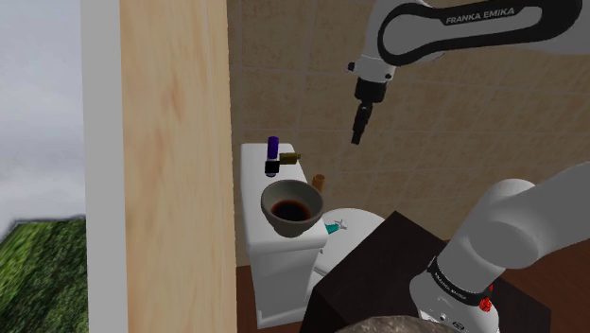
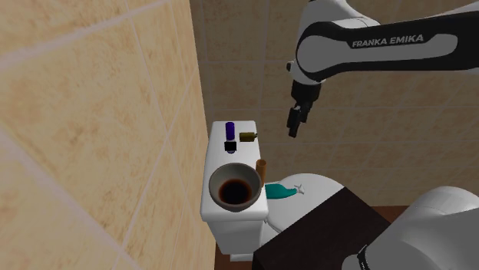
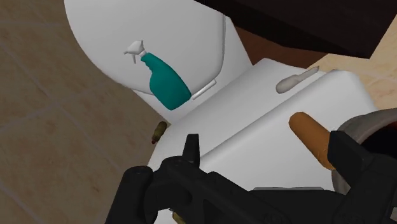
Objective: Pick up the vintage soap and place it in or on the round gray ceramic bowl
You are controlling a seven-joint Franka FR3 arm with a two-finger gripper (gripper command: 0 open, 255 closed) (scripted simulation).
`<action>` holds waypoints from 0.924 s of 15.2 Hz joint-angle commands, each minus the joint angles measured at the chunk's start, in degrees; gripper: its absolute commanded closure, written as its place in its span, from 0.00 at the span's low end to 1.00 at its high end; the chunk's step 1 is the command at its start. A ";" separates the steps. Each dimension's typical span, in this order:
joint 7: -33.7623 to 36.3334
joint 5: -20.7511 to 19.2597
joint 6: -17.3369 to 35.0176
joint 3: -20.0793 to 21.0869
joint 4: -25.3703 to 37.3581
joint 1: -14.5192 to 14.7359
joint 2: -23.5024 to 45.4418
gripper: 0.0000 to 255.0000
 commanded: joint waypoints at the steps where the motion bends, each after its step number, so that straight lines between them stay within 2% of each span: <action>1: -3.29 -0.85 3.79 -0.71 0.77 0.38 4.22 0.00; 8: -13.22 -2.67 13.94 -1.96 6.49 1.70 19.08 0.00; 14: -20.93 -3.65 20.27 -1.85 14.11 2.54 32.01 0.00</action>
